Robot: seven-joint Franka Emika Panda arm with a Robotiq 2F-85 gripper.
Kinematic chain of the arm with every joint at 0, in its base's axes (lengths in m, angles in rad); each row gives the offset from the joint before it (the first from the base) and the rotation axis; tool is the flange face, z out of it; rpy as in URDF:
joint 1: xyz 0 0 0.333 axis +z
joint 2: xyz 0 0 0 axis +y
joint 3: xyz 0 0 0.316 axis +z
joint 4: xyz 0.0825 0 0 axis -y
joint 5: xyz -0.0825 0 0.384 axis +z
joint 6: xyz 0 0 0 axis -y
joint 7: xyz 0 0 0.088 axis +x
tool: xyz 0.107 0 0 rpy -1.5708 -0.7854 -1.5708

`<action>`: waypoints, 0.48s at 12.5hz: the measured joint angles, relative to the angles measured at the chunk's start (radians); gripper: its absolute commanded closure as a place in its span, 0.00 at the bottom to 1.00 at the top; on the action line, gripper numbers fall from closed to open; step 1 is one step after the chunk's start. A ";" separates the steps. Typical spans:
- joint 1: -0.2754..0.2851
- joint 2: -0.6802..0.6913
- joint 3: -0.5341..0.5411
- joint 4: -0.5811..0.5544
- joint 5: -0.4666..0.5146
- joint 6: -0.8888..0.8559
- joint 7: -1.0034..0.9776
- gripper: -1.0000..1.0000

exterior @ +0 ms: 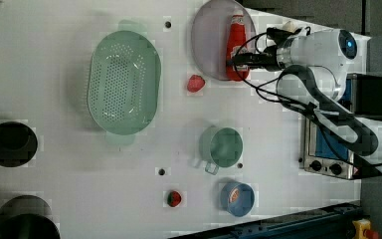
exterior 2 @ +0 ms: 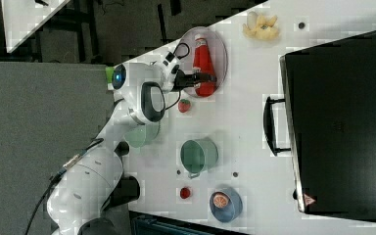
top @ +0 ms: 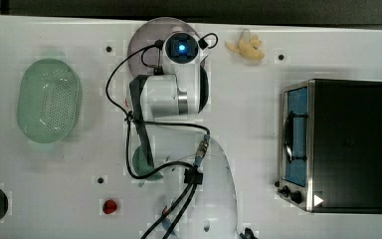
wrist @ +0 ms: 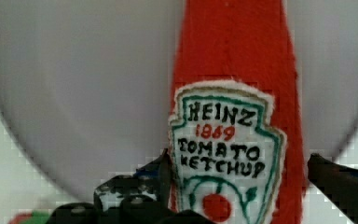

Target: Pick ketchup from plate and place it on table.

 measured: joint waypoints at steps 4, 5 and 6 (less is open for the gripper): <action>0.011 0.015 -0.008 0.019 0.002 0.007 0.000 0.16; 0.009 0.015 -0.004 0.020 0.003 0.008 0.000 0.28; 0.011 0.016 -0.003 0.020 0.002 0.008 -0.001 0.37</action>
